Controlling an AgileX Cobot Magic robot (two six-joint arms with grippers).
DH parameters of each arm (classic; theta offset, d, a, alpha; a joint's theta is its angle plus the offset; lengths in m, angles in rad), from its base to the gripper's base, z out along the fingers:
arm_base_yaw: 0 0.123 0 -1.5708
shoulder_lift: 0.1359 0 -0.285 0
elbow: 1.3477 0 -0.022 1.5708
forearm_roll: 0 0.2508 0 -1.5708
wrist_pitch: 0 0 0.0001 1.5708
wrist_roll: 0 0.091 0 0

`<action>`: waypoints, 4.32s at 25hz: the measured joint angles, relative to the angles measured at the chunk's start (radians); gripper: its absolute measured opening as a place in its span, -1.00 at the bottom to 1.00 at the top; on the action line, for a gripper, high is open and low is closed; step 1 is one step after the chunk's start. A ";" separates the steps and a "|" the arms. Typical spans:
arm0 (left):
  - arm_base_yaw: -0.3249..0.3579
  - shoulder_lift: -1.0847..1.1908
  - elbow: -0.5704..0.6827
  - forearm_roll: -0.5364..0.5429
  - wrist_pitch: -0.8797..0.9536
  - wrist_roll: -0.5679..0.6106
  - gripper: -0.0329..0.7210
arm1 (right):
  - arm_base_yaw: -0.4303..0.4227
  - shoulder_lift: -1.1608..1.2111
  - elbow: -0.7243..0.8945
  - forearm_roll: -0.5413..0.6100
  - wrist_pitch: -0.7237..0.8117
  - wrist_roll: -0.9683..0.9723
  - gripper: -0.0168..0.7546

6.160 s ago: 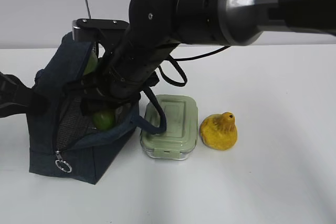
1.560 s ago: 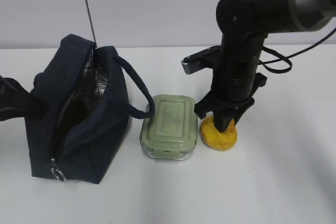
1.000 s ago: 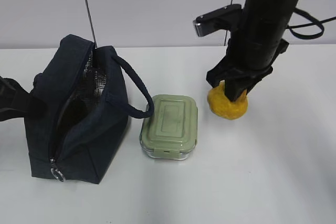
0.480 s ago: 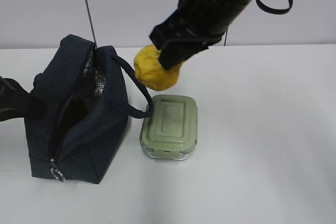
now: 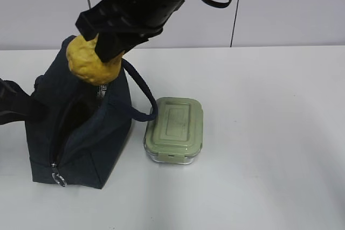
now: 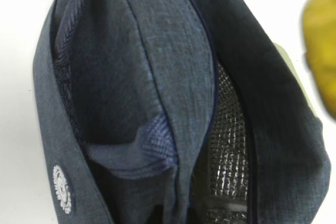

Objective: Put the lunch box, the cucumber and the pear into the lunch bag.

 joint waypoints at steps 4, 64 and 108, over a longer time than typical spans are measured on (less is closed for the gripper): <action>0.000 0.000 0.000 0.000 0.000 0.000 -0.91 | 0.022 0.051 -0.038 0.013 -0.002 -0.001 -0.52; 0.000 0.000 0.000 0.006 0.008 0.000 -0.91 | -0.364 -0.052 0.628 0.487 -0.308 -0.198 0.08; 0.000 0.000 0.000 0.006 0.014 0.000 -0.91 | -0.610 0.206 0.713 1.192 -0.075 -0.833 0.61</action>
